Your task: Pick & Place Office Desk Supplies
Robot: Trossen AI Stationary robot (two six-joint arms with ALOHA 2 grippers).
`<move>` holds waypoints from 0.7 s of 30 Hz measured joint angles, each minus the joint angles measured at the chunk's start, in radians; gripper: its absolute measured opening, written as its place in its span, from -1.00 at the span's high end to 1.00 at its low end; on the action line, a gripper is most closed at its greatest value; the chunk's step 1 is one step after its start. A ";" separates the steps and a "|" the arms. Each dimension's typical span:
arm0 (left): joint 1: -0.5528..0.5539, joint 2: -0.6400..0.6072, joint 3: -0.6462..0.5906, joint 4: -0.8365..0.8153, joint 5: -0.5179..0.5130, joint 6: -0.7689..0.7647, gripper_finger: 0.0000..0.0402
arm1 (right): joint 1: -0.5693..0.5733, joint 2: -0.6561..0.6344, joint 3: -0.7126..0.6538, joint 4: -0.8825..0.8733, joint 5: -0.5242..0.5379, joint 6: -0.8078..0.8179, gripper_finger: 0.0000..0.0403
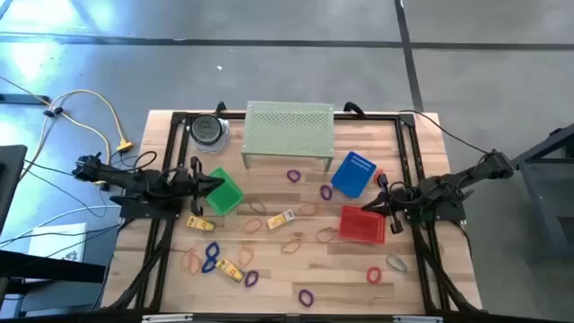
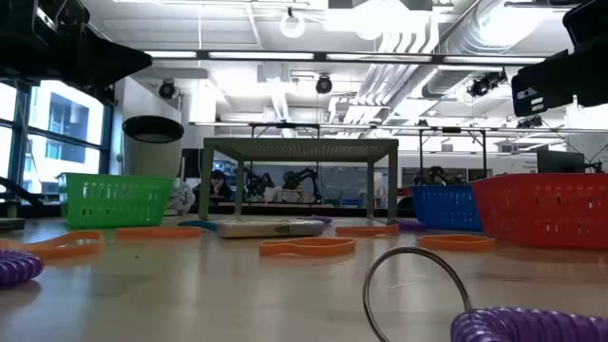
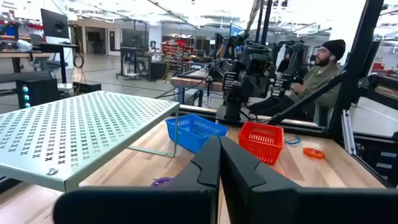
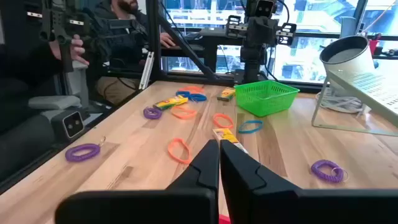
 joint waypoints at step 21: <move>0.000 0.000 0.000 0.008 0.050 -0.208 1.00 | 0.000 0.016 0.062 0.064 0.234 -0.050 0.98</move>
